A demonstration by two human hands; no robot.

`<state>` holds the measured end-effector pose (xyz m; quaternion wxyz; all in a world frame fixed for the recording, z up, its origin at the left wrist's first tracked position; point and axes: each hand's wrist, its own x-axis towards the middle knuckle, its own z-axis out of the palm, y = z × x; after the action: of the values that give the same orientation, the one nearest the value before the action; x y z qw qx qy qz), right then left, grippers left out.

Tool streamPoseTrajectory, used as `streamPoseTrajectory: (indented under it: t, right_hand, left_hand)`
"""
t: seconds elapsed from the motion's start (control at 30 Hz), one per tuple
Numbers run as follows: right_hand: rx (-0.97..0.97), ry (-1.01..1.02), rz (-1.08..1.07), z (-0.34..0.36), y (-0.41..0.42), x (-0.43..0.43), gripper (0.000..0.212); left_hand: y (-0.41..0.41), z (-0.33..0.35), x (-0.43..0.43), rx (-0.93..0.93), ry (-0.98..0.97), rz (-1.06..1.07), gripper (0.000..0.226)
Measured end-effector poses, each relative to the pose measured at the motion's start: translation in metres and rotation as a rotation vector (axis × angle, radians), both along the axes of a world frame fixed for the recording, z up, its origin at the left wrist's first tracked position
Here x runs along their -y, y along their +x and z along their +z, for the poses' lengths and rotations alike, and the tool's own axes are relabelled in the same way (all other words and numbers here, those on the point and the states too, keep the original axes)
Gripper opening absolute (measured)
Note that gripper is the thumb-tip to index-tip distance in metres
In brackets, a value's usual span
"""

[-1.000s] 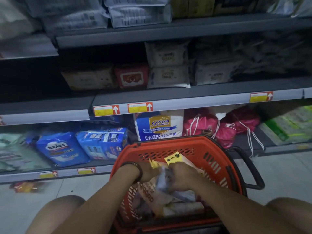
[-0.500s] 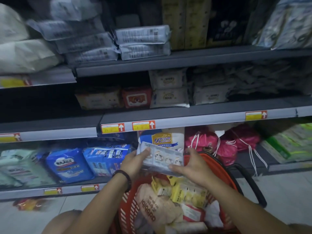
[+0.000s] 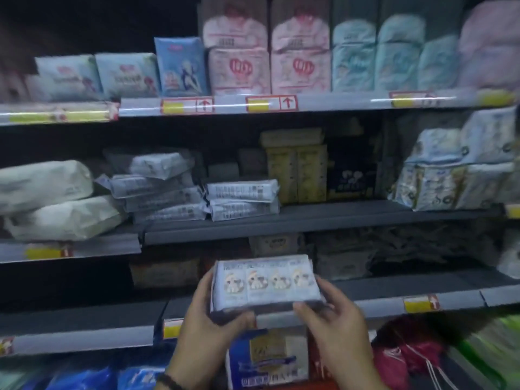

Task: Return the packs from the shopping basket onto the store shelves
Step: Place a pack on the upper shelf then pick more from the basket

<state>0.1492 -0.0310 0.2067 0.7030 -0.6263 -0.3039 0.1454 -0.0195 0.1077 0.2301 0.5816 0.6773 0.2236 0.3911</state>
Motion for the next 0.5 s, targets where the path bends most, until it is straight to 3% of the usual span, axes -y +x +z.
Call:
streamPoseTrajectory:
  t: [0.1, 0.23, 0.4, 0.5]
  right_hand:
    - [0.132, 0.089, -0.044, 0.074, 0.009, -0.020, 0.051]
    - [0.306, 0.125, -0.131, 0.164, 0.028, -0.063, 0.055]
    - [0.367, 0.101, -0.228, 0.228, 0.045, -0.132, 0.039]
    - [0.464, -0.055, -0.228, 0.228, 0.054, -0.167, 0.040]
  left_hand:
    - [0.003, 0.056, -0.029, 0.022, 0.225, 0.064, 0.081]
    - [0.016, 0.129, -0.068, -0.067, 0.590, 0.335, 0.062]
    - [0.052, 0.173, -0.108, 0.053, 0.701, 0.539, 0.052]
    - [0.070, 0.169, -0.131, -0.096, 0.811, 0.580, 0.031]
